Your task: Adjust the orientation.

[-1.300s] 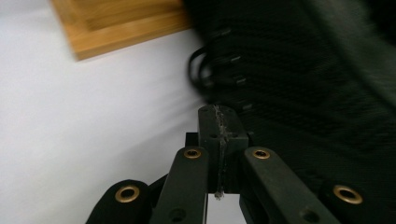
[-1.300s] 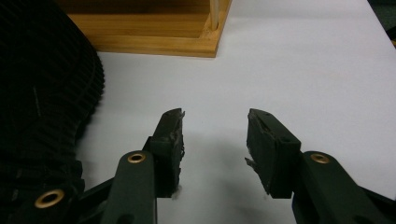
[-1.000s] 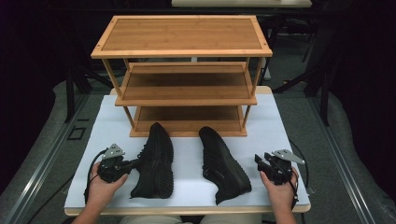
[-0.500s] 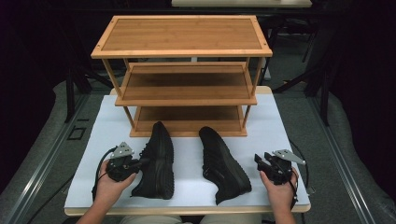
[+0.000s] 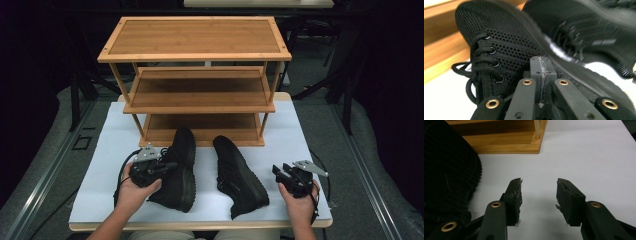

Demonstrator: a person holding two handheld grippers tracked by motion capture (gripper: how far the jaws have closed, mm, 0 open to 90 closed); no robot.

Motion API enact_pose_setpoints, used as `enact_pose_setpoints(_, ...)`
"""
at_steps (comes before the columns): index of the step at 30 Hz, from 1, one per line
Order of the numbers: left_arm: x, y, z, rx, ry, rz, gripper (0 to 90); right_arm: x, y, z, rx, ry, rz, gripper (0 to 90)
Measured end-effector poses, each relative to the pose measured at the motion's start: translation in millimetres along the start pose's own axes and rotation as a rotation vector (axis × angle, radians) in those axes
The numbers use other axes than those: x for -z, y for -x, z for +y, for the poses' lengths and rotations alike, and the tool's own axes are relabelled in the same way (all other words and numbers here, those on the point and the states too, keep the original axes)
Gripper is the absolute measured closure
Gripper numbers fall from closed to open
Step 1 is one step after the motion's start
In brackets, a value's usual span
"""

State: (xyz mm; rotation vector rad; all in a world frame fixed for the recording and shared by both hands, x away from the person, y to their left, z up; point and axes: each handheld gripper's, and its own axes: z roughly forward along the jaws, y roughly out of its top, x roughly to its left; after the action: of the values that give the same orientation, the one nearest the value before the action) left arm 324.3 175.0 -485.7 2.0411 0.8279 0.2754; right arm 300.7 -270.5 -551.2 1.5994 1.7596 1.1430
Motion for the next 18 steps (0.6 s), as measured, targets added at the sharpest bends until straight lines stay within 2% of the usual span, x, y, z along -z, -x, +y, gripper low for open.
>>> enact_pose_setpoints(2,-5.0,4.4,7.7,-0.003,0.000,-0.023,90.0,-1.5,0.5,-0.8,-0.005,0.019,0.005,55.0)
enact_pose_setpoints(6,-16.5,15.4,21.0,-0.026,-0.003,-0.053,90.0,-0.7,1.9,-0.8,-0.009,0.009,0.007,55.0)
enact_pose_setpoints(7,-19.9,18.5,24.8,-0.021,0.015,-0.093,90.0,-0.8,3.3,-1.2,-0.015,0.019,0.008,55.0)
enact_pose_setpoints(10,-23.9,23.9,28.0,-0.042,0.016,-0.082,88.7,0.1,4.7,-1.1,-0.018,0.013,0.008,55.0)
enact_pose_setpoints(13,-24.9,25.1,28.6,-0.030,0.031,-0.095,82.4,-0.3,5.4,-1.3,-0.024,0.022,0.010,55.0)
enact_pose_setpoints(15,-23.2,23.4,27.6,-0.023,0.032,-0.091,81.8,-0.1,5.3,-1.3,-0.024,0.023,0.010,54.9)
enact_pose_setpoints(17,-22.3,21.4,26.0,-0.018,0.026,-0.054,76.0,-0.2,4.8,-1.3,-0.023,0.022,0.012,55.0)
enact_pose_setpoints(18,-21.2,19.7,25.4,-0.009,0.024,-0.051,73.3,-0.2,4.7,-1.2,-0.020,0.022,0.012,55.0)
